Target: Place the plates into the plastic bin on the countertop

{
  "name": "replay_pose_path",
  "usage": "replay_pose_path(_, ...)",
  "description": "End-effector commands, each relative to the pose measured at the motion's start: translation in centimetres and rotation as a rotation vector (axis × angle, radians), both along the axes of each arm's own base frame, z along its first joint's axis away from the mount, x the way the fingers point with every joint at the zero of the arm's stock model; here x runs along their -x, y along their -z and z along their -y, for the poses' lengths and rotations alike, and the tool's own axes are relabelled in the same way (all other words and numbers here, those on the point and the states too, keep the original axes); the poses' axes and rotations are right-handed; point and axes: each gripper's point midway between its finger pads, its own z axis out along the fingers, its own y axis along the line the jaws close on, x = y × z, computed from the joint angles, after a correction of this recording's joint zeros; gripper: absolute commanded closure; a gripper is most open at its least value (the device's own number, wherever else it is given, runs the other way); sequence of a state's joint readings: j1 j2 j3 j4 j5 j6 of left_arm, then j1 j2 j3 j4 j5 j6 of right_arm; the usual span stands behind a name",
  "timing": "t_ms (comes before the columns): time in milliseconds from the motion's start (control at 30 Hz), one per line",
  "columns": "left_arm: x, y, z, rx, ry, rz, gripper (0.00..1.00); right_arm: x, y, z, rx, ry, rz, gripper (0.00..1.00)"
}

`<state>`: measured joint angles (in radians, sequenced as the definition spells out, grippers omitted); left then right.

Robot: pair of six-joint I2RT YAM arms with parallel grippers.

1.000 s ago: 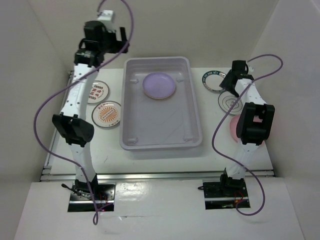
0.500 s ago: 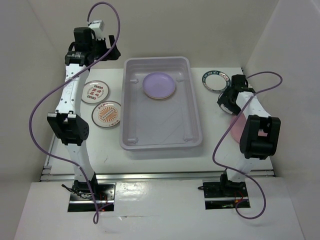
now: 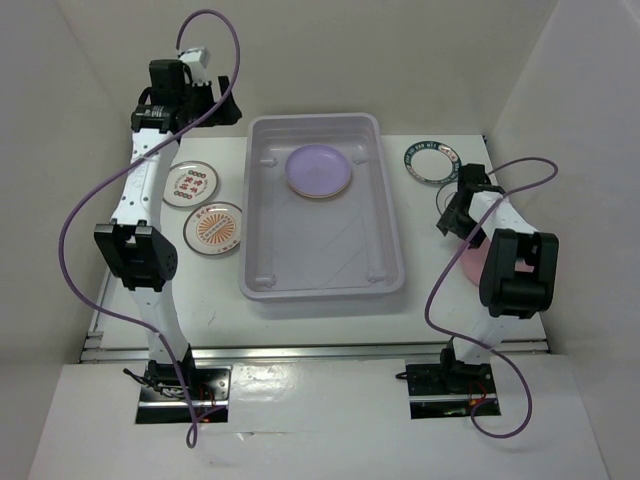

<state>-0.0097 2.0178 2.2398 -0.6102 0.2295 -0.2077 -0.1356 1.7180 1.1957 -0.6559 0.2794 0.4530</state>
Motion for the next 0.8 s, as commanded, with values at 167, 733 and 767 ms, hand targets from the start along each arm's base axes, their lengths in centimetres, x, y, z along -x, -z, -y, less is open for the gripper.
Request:
replay_pose_path(167,0.8,-0.7,-0.5,-0.028,-0.001,0.03,0.01,0.9,2.4,1.6,0.073,0.003,-0.086,0.36)
replay_pose_path(733,1.0,-2.7,-1.1,-0.055,-0.018,0.065,0.01,2.6,1.9,-0.6,-0.022,0.078,-0.22,1.0)
replay_pose_path(767,1.2,-3.3,-1.8,-0.069,-0.036,0.079,0.01,2.2,0.7,-1.9,0.0,0.046,-0.207,1.0)
